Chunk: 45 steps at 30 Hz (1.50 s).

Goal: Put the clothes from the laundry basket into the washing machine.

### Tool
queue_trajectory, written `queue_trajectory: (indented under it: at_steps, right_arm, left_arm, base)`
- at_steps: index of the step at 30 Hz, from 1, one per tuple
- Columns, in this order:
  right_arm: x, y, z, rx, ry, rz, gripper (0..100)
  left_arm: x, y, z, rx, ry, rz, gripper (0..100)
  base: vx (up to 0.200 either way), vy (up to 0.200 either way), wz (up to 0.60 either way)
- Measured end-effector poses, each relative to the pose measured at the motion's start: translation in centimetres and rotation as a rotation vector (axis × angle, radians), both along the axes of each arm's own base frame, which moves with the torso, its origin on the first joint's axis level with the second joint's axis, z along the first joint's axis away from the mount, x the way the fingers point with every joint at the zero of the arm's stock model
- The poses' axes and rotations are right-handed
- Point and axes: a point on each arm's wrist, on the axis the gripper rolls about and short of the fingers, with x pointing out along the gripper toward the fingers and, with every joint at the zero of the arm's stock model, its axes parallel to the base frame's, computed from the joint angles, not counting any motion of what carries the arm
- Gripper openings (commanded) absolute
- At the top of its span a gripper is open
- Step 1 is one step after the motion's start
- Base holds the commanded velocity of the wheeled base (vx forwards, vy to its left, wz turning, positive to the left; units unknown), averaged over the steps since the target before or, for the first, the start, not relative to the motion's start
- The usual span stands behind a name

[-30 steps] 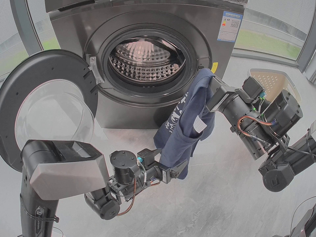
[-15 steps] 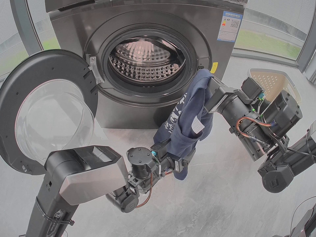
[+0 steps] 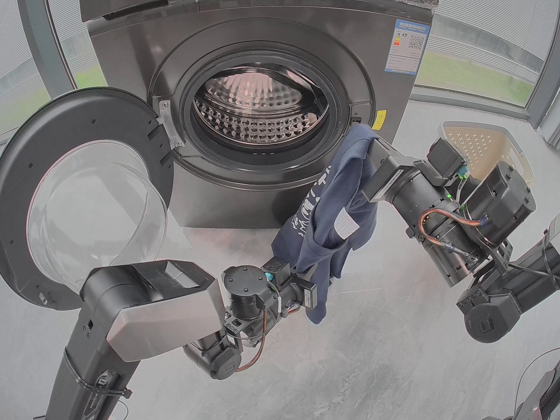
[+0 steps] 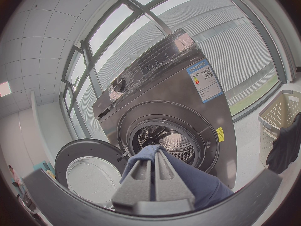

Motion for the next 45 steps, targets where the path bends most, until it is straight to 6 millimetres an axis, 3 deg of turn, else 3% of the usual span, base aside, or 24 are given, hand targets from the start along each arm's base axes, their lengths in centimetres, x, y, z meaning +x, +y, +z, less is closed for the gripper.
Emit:
queue_trajectory:
  at_steps: [8,9,27,28,45]
  right_arm:
    - [0.1,-0.2,0.0,0.000,0.000,-0.008,0]
    - [0.2,-0.2,0.0,-0.001,0.000,-0.008,0]
    - [0.0,0.0,-0.1,-0.003,0.002,0.000,0]
    - [0.0,0.0,-0.1,-0.003,0.003,0.000,0]
    - [0.2,-0.2,-0.4,-0.009,0.012,-0.006,0]
  left_arm:
    - [-1.8,1.7,1.9,0.018,0.023,-0.007,0]
    - [-2.0,1.8,2.1,0.019,0.024,-0.010,100]
    - [-1.9,1.8,4.3,-0.020,-0.023,-0.006,100]
    - [-1.8,1.8,4.3,-0.019,-0.025,-0.006,0]
    - [-1.8,1.8,3.5,-0.001,-0.013,-0.011,0]
  base:
    - [0.000,0.000,0.00]
    - [0.000,0.000,0.00]
    - [0.000,0.000,0.00]
    - [0.000,0.000,0.00]
    - [0.000,0.000,0.00]
